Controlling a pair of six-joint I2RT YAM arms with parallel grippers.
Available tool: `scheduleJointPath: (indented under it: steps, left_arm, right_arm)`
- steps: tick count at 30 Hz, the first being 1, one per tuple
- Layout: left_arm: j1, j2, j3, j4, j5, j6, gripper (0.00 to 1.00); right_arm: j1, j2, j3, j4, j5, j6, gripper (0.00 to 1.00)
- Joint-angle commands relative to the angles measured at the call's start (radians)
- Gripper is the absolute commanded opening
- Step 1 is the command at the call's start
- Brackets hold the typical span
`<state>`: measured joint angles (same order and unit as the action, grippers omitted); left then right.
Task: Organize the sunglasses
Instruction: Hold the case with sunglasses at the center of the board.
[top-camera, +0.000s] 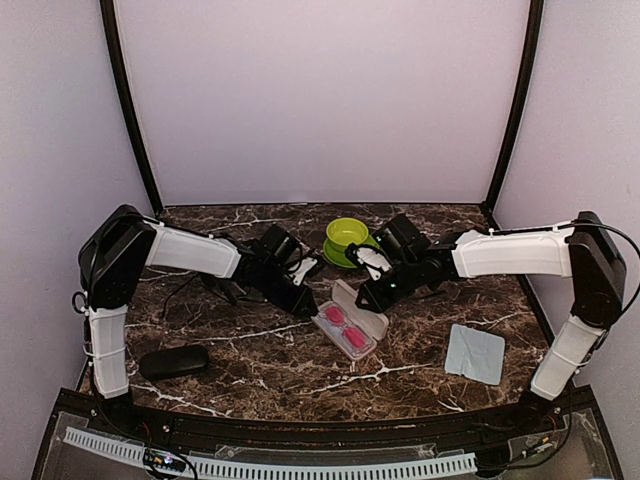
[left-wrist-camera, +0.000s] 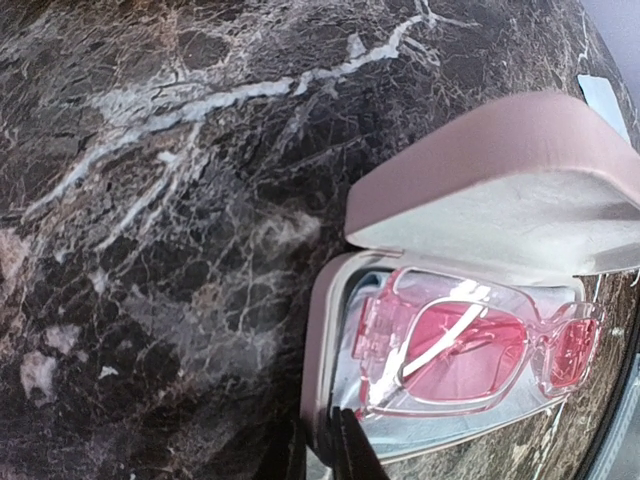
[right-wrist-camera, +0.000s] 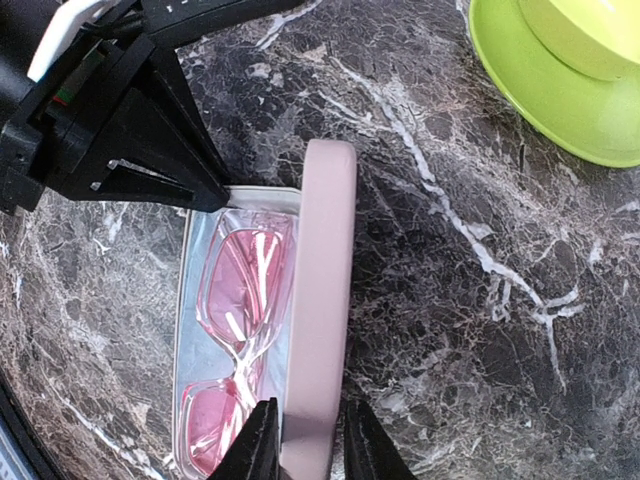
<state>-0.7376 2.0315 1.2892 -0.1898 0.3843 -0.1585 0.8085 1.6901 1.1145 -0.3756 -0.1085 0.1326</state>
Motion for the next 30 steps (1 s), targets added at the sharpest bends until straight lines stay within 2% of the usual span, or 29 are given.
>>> scheduleJointPath:
  steps: [1,9,22,30]
  left_arm:
    - [-0.009,-0.003,0.009,-0.012,-0.002,-0.004,0.09]
    - [-0.055,-0.021,-0.021,0.002,-0.081,-0.052,0.00]
    - [-0.121,-0.082,-0.086,0.006,-0.273,-0.175,0.00]
    - [-0.143,-0.123,-0.123,0.018,-0.337,-0.239,0.00]
  right_arm:
    - [-0.008,-0.035,0.002,0.002,-0.002,0.005,0.24]
    - [-0.008,-0.033,0.008,-0.001,0.000,0.006,0.24]
    - [-0.013,-0.060,-0.011,0.005,0.010,0.021,0.29]
    - [-0.015,-0.080,-0.034,0.015,-0.024,0.036,0.25]
